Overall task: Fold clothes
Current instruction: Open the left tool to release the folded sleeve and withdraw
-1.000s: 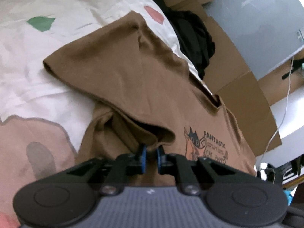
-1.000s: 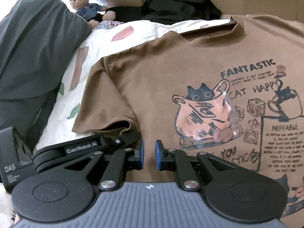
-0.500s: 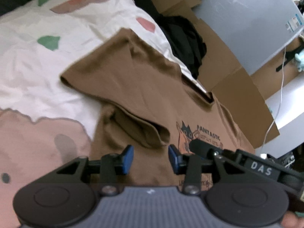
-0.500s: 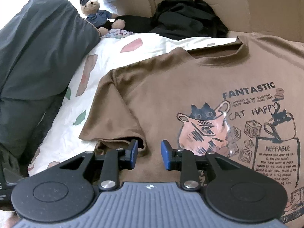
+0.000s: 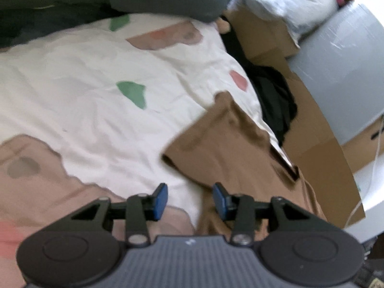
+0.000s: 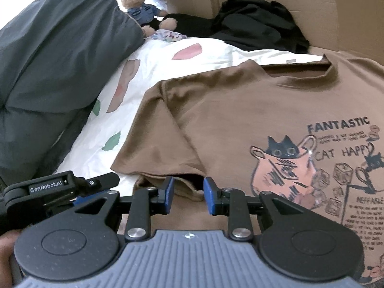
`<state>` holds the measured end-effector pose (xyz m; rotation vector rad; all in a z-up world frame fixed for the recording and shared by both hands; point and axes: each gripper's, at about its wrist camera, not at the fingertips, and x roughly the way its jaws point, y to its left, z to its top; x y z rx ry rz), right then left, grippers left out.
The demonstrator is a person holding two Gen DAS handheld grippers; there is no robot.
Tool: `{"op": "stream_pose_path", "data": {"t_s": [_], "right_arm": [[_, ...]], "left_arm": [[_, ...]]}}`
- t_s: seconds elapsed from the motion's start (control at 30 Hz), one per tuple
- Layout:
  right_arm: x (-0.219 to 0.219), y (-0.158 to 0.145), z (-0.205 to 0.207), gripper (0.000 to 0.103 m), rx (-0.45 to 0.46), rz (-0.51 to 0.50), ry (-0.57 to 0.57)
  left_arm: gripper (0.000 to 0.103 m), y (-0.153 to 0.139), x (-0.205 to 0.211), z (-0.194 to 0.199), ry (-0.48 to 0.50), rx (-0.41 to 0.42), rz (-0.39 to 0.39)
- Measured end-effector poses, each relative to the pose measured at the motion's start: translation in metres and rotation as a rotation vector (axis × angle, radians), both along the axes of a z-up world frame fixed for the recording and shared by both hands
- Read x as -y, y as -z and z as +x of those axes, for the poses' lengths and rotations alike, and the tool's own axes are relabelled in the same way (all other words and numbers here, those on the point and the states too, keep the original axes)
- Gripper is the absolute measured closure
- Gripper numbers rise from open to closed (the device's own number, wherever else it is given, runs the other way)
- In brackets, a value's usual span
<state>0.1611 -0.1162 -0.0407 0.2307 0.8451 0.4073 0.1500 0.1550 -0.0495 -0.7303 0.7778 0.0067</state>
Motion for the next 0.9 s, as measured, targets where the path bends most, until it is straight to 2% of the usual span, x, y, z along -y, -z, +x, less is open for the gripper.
{"op": "stream_pose_path", "data": {"t_s": [0.1,0.23,0.3,0.4,0.53,0.8,0.83,0.87,0.9], "right_arm": [[-0.009,-0.001,0.002,0.072,0.005,-0.001,-0.016],[-0.019,-0.001,0.004,0.072,0.01,-0.007,-0.036],[-0.023,-0.002,0.004,0.072,0.015,-0.01,-0.044],[-0.026,-0.002,0.007,0.072,0.01,-0.006,-0.039],[-0.03,0.001,0.013,0.072,-0.022,0.017,-0.012],[-0.026,-0.002,0.014,0.072,-0.037,0.06,0.004],[-0.024,-0.002,0.015,0.072,-0.045,0.071,0.014],[-0.024,-0.003,0.015,0.072,-0.043,0.066,0.014],[-0.025,-0.003,0.015,0.072,-0.041,0.061,0.012]], "left_arm": [[0.059,0.001,-0.014,0.008,-0.05,0.0,-0.004],[0.059,0.001,-0.023,0.018,-0.064,0.005,0.011],[0.049,0.001,-0.027,0.023,-0.064,0.004,0.029],[0.046,0.006,-0.028,0.032,-0.055,0.004,0.071],[0.045,0.016,-0.025,0.045,-0.029,-0.014,0.072],[0.046,0.012,-0.026,0.044,-0.031,0.028,0.09],[0.049,0.01,-0.027,0.043,-0.031,0.038,0.107],[0.056,0.008,-0.028,0.041,-0.032,0.048,0.124],[0.058,0.006,-0.028,0.04,-0.031,0.057,0.141]]}}
